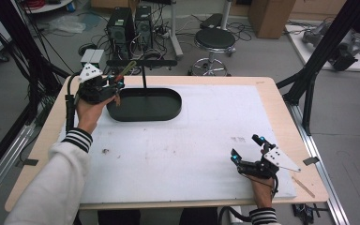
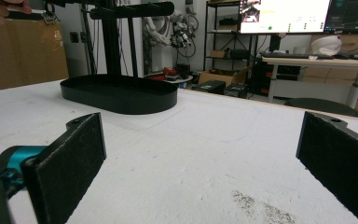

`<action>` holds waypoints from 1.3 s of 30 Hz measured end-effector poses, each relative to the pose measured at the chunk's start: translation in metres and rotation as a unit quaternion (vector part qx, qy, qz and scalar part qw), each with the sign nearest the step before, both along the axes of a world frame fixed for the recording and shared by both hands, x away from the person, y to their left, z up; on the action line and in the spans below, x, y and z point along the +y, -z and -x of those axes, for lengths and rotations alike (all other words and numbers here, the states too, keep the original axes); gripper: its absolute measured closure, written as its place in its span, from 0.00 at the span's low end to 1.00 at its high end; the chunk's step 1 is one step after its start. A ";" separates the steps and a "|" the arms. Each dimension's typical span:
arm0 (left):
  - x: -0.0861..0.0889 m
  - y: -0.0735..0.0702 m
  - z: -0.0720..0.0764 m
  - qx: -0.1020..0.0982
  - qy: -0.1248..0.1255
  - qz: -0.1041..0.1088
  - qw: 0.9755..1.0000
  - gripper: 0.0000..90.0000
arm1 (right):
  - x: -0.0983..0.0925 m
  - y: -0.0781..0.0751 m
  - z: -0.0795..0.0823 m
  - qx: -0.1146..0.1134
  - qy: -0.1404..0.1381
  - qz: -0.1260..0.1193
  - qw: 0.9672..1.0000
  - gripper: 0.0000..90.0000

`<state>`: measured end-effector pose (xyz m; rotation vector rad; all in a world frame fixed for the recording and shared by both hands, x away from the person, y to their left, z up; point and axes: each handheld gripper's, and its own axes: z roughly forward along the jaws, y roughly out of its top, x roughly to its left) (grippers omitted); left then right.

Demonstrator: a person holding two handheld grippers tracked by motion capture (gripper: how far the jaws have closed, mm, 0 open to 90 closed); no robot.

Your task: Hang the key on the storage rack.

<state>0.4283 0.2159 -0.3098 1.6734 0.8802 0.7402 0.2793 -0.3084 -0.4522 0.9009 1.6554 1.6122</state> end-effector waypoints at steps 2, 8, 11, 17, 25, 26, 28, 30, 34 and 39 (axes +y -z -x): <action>0.000 0.000 -0.003 0.004 -0.004 -0.003 1.000 0.81 | 0.000 0.000 0.000 -0.001 0.001 0.000 1.000 0.00; -0.003 0.006 -0.011 0.011 -0.016 -0.006 1.000 0.81 | 0.000 0.000 0.000 -0.005 0.003 0.000 1.000 0.00; -0.004 0.011 -0.017 0.020 -0.023 -0.003 1.000 0.80 | -0.001 0.000 0.000 -0.006 0.003 -0.001 1.000 0.00; -0.006 0.017 -0.022 0.024 -0.031 -0.010 0.999 0.80 | -0.001 0.001 0.000 -0.005 0.002 -0.004 1.000 0.00; -0.011 0.022 -0.025 0.026 -0.045 -0.023 0.998 0.80 | -0.001 0.001 0.000 -0.007 0.001 -0.003 1.000 0.00; -0.011 0.022 -0.025 0.027 -0.047 -0.022 0.998 0.80 | -0.001 0.001 0.000 -0.007 0.001 -0.003 1.000 0.00; -0.012 0.023 -0.025 0.026 -0.051 -0.029 0.998 0.80 | -0.001 0.001 0.001 -0.006 0.000 -0.004 1.000 0.00; -0.013 0.024 -0.026 0.028 -0.054 -0.032 0.998 0.80 | -0.001 0.001 0.001 -0.006 0.000 -0.004 1.000 0.00; -0.016 0.027 -0.028 0.033 -0.058 -0.037 0.997 0.80 | -0.001 0.001 0.000 -0.010 0.000 -0.001 1.000 0.00; -0.018 0.030 -0.031 0.035 -0.064 -0.043 0.996 0.80 | -0.001 0.001 0.001 -0.009 0.000 -0.003 1.000 0.00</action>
